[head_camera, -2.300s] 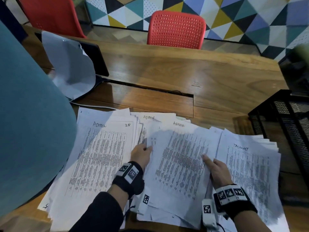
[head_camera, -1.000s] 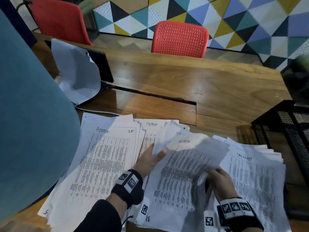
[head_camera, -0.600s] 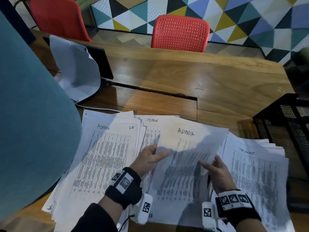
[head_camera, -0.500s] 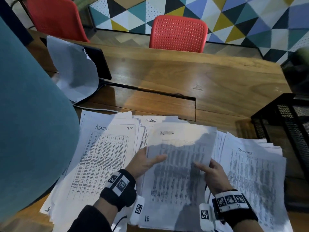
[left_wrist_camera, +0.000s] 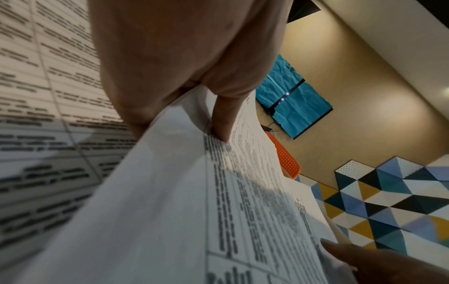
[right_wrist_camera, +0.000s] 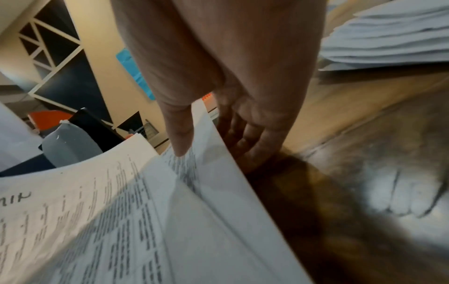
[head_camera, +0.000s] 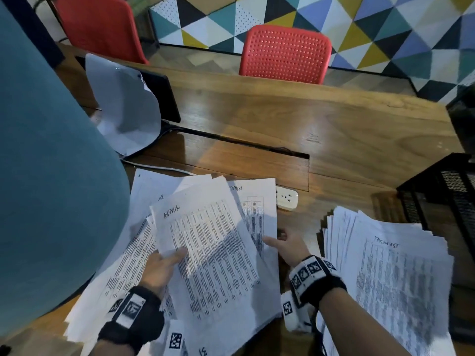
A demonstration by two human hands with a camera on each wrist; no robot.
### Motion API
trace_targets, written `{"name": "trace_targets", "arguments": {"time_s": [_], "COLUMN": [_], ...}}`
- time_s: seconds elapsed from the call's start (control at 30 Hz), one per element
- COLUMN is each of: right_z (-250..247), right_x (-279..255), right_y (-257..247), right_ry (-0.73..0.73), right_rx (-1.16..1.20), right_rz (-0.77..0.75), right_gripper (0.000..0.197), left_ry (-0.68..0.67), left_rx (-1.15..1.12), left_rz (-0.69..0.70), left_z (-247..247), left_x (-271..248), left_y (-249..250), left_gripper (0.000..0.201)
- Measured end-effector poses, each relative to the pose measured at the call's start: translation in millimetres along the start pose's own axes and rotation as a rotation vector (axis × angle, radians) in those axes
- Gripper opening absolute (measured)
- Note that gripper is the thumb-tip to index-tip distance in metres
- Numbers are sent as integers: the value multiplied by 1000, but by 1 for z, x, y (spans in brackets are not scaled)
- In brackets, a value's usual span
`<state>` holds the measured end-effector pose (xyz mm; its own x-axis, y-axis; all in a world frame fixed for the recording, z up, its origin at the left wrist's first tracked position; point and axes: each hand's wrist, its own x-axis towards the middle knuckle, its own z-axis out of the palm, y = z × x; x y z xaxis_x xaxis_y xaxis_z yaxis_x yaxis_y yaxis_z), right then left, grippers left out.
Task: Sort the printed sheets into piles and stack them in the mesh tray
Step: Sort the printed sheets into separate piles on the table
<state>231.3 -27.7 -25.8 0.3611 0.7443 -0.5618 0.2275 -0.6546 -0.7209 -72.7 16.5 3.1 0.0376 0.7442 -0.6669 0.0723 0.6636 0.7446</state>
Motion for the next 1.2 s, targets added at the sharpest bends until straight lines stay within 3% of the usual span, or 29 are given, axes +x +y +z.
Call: {"name": "trace_targets", "arguments": {"time_s": [0.07,0.17,0.23,0.33,0.43,0.57,0.7,0.83,0.93,1.0,1.03,1.13,1.2], "right_z": [8,1,-19,-64,-110,-161,-171,-173,-181,-177,-170,-126,-92], "right_x": [1,-13,-30,-62,-90,-106,-106,-111,-120,-129,-129,-126,-112], "right_y": [-6,-17,-24,-36,-32,1,27,42,31,10,4,-6,14], "right_ry": [-49,107,331,632,776,893,883,977,938,864,823,629,526], "right_rx": [26,-36,-101,-13,97,193,324,475,567,510,510,490,423], "right_rz": [-12,-107,-180,-274,-350,-294,-268,-212,-241,-268,-276,-228,-179], "right_gripper": [27,9,15,29,37,58,66,66,64,76,69,21,12], "left_ry": [-28,-30,-39,-94,-128,-143,-200,-184,-198,-206,-215,-209,-178], "left_rx": [2,38,86,164,223,317,439,520,543,541,518,297,187], "left_rz": [-11,-2,24,45,49,84,179,172,171,170,185,265,381], "left_z": [5,12,17,32,53,84,101,102,101,101,101,104,105], "left_x": [1,4,5,2,1,3,10,19,17,13,13,10,6], "left_y": [3,8,12,23,30,35,31,25,24,26,24,21,21], "left_gripper": [39,37,25,10,8,6,32,40,28,19,26,61,76]}}
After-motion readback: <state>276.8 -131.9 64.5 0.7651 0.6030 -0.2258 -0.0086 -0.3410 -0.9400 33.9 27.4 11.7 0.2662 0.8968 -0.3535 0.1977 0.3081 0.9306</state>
